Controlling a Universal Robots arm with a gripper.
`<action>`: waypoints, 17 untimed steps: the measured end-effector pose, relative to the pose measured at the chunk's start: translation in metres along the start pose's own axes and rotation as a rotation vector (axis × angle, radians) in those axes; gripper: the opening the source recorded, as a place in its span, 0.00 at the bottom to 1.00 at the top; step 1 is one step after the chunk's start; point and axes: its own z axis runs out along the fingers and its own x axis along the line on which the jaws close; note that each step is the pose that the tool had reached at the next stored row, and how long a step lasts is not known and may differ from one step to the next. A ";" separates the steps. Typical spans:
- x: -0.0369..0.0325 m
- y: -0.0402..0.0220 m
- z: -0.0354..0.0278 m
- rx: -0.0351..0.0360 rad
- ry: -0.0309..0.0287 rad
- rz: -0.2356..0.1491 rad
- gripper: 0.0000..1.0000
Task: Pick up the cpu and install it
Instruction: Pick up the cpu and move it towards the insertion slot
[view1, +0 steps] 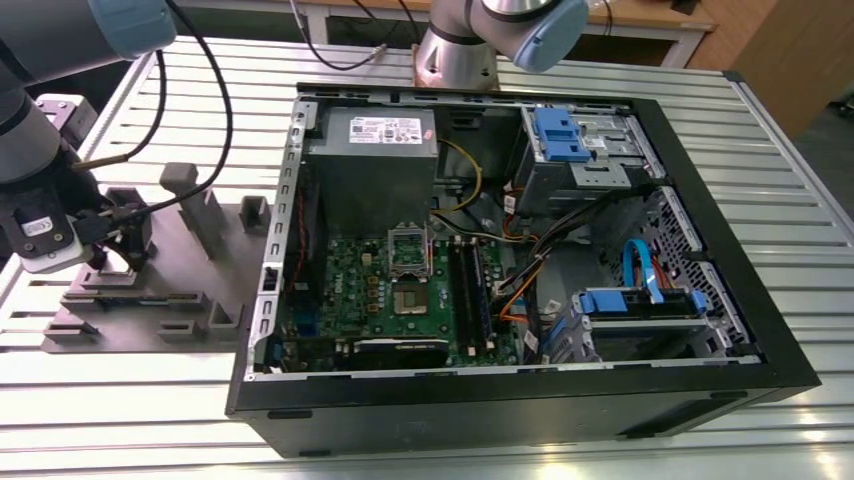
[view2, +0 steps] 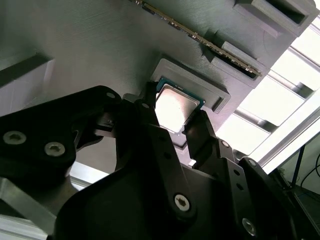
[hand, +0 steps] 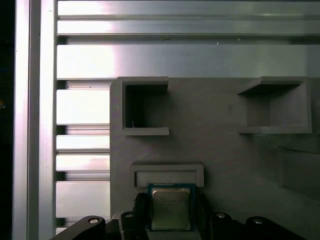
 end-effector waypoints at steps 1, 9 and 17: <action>0.0000 0.0000 0.0001 0.0000 -0.0001 0.000 0.51; 0.0001 0.0000 0.0003 0.0001 0.0000 0.000 0.47; 0.0003 -0.0001 0.0010 0.0001 0.0000 0.000 0.47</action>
